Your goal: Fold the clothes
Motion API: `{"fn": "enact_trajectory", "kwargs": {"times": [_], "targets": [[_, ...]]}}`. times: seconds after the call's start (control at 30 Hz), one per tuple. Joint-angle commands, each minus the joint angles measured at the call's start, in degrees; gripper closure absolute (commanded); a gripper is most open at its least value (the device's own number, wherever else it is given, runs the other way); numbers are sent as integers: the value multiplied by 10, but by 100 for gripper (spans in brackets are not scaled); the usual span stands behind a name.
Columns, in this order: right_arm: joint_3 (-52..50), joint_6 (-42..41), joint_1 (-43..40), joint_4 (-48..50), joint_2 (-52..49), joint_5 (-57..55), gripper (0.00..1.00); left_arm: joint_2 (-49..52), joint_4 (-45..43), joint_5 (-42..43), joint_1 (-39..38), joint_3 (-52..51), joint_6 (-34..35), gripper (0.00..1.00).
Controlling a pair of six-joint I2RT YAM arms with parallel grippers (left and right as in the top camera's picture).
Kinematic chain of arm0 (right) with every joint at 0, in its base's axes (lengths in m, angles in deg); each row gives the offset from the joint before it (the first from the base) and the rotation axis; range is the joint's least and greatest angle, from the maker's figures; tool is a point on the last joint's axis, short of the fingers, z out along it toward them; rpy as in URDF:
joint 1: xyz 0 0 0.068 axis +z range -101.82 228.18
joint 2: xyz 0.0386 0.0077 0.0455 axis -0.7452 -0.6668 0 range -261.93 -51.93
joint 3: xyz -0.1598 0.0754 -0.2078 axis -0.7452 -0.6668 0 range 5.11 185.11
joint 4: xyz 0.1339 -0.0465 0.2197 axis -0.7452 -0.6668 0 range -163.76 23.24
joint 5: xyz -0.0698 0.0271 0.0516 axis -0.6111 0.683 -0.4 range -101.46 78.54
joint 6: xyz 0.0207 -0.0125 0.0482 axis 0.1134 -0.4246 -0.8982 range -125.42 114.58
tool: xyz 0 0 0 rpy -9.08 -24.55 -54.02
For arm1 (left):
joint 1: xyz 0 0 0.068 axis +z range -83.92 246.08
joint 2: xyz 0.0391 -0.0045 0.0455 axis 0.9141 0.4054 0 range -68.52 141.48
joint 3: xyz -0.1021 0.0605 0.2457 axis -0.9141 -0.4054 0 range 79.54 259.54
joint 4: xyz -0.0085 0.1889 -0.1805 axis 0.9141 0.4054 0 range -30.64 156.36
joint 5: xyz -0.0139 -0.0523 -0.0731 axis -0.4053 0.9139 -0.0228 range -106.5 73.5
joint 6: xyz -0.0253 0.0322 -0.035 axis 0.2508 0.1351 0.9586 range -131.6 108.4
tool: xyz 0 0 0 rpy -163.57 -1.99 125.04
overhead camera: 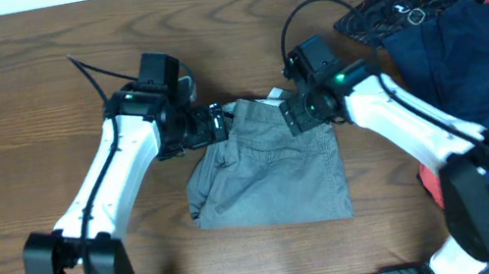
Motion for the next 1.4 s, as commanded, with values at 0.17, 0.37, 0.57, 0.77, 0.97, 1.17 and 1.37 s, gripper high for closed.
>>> {"fn": "enact_trajectory", "kwargs": {"times": [0.17, 0.37, 0.57, 0.77, 0.97, 1.17, 1.37], "targets": [[22, -4, -25, -33, 132, -33, 18, 106, -52, 51, -5, -14, -52, 2], [22, -4, -46, -45, 166, -33, 18, 155, -70, 53, -23, -14, -64, 1], [22, -4, -51, -70, 166, -39, 19, 158, -81, 20, -13, -7, -75, 65], [22, -4, -52, -85, 166, -54, 20, 153, -81, 0, 59, 36, -56, 94], [22, -4, -58, -103, 166, -55, 20, 137, -83, 0, 213, 105, 1, 94], [22, -4, -74, -114, 166, -55, 20, 130, -114, 0, 384, 137, 54, 94], [22, -4, -82, -117, 166, -55, 19, 130, -119, 5, 522, 136, 137, 83]]}}
